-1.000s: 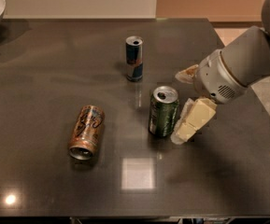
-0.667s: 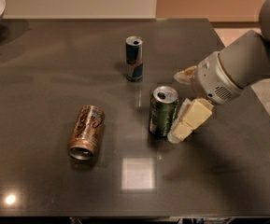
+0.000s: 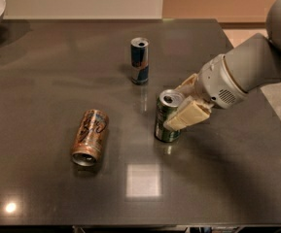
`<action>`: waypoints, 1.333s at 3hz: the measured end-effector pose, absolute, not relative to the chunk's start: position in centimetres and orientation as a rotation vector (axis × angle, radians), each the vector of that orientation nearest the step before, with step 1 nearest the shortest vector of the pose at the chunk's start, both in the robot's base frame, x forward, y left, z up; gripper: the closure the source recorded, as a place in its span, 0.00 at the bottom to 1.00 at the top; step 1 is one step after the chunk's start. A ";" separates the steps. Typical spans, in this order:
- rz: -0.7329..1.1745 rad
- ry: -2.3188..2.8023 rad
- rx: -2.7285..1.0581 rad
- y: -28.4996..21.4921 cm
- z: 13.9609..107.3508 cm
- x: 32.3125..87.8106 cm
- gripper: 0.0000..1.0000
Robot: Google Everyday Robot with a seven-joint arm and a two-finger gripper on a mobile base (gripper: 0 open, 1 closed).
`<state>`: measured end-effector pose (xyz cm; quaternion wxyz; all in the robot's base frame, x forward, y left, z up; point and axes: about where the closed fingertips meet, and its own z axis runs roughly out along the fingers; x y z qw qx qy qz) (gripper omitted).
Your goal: Pick green can
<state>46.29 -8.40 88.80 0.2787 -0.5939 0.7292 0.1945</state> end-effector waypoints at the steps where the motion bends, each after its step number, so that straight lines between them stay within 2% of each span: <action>1: 0.543 1.937 -1.585 -7.9 89.2 46.3 0.63; 2: 0.538 1.932 -1.574 -8.1 90.2 46.4 0.86; 3: 0.523 1.938 -1.547 -9.3 91.7 46.7 1.00; 4: 0.502 1.944 -1.531 -10.4 93.3 46.9 1.00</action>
Offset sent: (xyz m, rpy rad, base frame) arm 0.0044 -0.0051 0.0261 0.0400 -0.0214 -0.0192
